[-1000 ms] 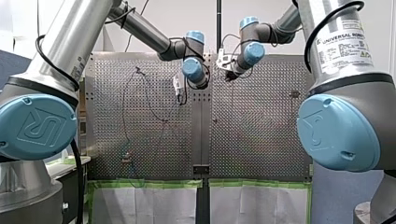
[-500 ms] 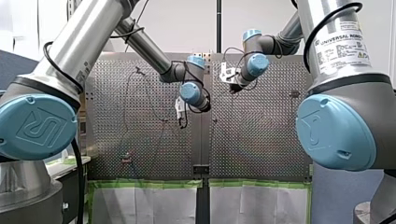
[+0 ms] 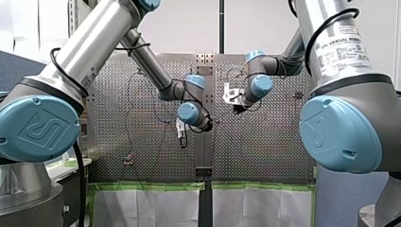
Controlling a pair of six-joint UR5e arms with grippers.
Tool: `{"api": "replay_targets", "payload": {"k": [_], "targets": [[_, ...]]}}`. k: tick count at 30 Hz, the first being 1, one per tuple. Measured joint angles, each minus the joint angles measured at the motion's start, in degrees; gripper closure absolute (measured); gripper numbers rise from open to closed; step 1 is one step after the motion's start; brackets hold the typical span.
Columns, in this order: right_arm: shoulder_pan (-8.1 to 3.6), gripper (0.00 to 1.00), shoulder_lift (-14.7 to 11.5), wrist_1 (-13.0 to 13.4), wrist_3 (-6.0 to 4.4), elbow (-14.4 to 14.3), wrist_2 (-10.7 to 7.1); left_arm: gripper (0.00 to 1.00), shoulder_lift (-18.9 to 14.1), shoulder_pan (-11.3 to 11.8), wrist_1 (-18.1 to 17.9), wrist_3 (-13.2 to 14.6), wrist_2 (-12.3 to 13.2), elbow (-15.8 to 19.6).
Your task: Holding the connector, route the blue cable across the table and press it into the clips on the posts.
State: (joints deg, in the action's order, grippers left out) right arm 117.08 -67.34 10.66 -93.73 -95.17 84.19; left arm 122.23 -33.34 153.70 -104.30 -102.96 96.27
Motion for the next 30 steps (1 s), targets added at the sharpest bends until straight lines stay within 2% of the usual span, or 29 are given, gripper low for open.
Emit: {"api": "replay_targets", "payload": {"k": [7,14,23,30], "targets": [[-0.84,1.00,3.4,2.6,-0.90,-3.3,0.12,0.98,2.1,0.1,-3.7,-2.2,2.3,-2.1],[-2.36,1.00,5.5,4.2,-1.32,-4.0,-0.31,0.98,2.4,0.7,-4.6,-2.8,3.0,-3.9],[-3.94,1.00,5.7,5.0,-1.55,-2.6,-2.62,0.98,5.6,1.3,-3.1,-1.5,2.2,-4.3],[-4.97,1.00,5.8,5.2,-1.80,-2.1,-5.12,0.98,6.2,1.9,-2.8,-1.4,2.2,-6.0]]}}
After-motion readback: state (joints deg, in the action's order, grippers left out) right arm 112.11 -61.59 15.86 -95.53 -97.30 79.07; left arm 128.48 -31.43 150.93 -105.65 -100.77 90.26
